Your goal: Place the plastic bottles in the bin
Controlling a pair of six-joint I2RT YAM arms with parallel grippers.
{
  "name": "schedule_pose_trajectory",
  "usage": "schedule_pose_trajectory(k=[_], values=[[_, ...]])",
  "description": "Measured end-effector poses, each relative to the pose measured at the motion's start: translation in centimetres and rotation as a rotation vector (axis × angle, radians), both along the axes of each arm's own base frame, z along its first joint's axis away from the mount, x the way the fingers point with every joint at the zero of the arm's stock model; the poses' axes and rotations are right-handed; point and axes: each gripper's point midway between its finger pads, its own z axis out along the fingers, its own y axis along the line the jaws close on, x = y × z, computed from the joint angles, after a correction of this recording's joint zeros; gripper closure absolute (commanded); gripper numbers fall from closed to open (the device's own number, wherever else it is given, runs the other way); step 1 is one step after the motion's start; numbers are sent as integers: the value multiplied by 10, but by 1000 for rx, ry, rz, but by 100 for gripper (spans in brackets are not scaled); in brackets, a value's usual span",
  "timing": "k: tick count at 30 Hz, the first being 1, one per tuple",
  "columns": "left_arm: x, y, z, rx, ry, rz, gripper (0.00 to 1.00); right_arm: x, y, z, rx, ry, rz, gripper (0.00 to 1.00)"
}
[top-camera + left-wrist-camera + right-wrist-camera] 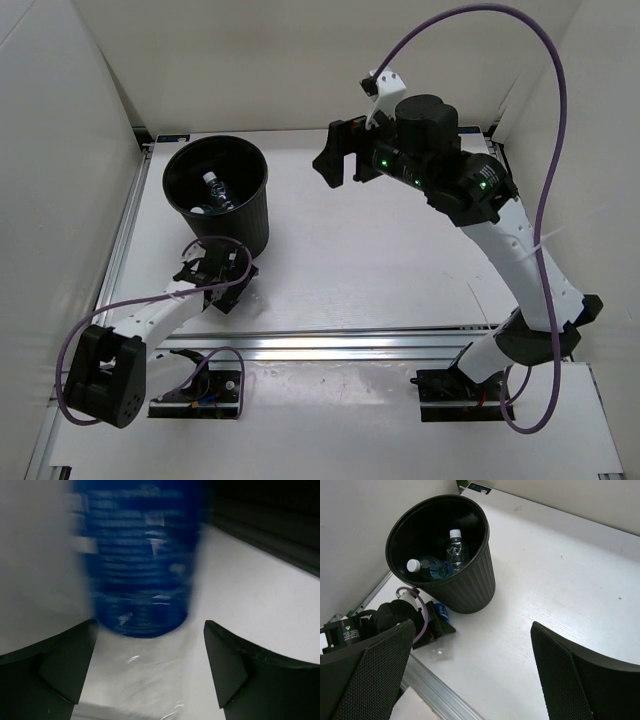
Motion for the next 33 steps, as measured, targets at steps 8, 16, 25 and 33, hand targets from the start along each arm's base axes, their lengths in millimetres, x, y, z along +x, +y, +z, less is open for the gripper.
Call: schedule_pose_trajectory(k=[8, 16, 25, 33], values=[[-2, -6, 2, -59, -46, -4, 40, -11, -22, 16, 20, -25, -16, 0], [-43, 8, 91, -258, -166, 221, 42, -12, -19, 9, 18, 8, 4, 0], [-39, 63, 330, -155, -696, 286, 37, -17, -7, -32, -13, 146, 44, 0], [89, 57, 359, 256, -723, 187, 0, -23, 6, -48, -4, 234, 94, 0]])
